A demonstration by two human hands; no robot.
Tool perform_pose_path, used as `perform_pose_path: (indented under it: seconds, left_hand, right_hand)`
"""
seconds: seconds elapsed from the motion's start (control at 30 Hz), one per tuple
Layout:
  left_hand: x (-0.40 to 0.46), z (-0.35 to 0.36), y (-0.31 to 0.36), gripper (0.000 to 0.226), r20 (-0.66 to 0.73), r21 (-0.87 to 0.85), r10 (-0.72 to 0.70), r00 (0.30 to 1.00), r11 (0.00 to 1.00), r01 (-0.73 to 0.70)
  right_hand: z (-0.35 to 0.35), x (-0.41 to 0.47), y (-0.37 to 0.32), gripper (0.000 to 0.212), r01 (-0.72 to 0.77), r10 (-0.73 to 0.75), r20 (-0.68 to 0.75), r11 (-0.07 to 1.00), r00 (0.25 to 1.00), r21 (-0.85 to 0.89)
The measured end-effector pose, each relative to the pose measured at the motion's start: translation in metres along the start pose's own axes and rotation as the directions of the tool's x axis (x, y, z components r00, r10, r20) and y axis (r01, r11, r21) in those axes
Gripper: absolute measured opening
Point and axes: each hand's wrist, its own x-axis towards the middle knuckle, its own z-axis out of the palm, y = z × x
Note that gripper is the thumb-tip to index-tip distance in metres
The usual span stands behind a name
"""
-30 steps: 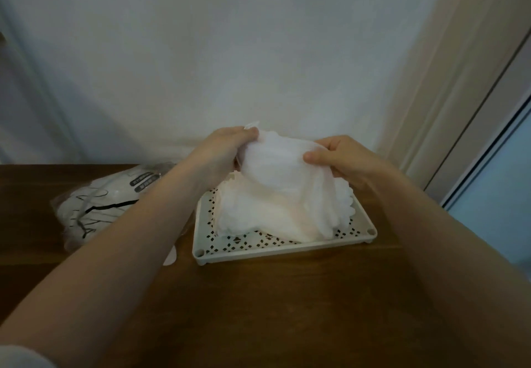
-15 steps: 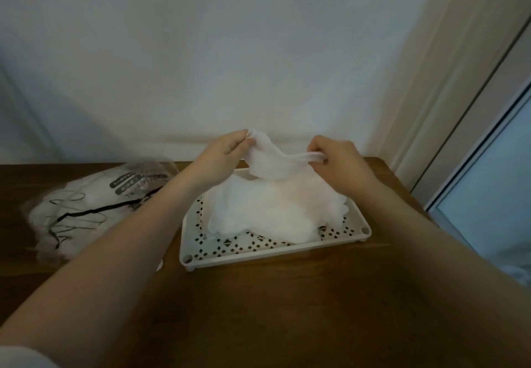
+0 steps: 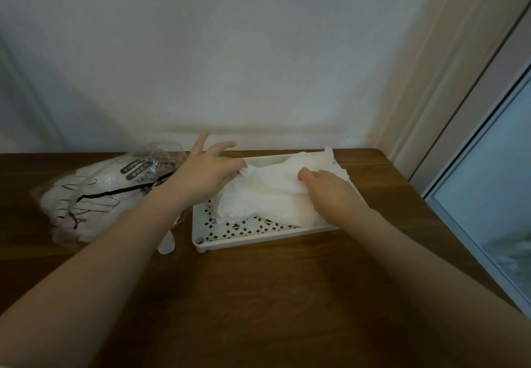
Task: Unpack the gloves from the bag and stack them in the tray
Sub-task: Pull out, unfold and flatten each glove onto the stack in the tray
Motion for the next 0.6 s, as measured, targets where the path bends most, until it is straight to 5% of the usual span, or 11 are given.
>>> perform_pose_path:
  seconds: [0.2,0.33,0.47,0.53,0.6]
  left_hand:
    - [-0.019,0.001,0.014,0.031,0.255,0.268,-0.044,0.966,0.963,-0.027]
    - [-0.022,0.009,0.016,0.031,0.315,0.339,-0.130,0.940,0.941,0.016]
    - [-0.027,0.001,0.020,0.079,0.208,0.137,-0.131,0.969,0.985,0.103]
    - [-0.026,-0.007,0.027,0.081,0.027,0.000,-0.172,0.985,0.985,0.172]
    - [-0.017,-0.010,0.039,0.057,-0.206,-0.061,-0.194,0.959,0.981,0.186]
  right_hand:
    - [0.010,0.000,0.009,0.026,-0.061,0.063,-0.126,0.998,0.990,0.023]
    - [0.012,0.003,0.012,0.031,-0.088,0.084,0.151,0.996,0.985,0.025]
    - [-0.010,-0.004,0.015,0.058,-0.170,0.109,0.328,0.971,0.939,0.165]
    - [-0.016,-0.009,0.011,0.071,-0.153,0.147,0.051,0.976,0.988,0.154]
    - [-0.013,-0.006,0.000,0.061,-0.049,0.074,-0.319,0.995,0.945,0.085]
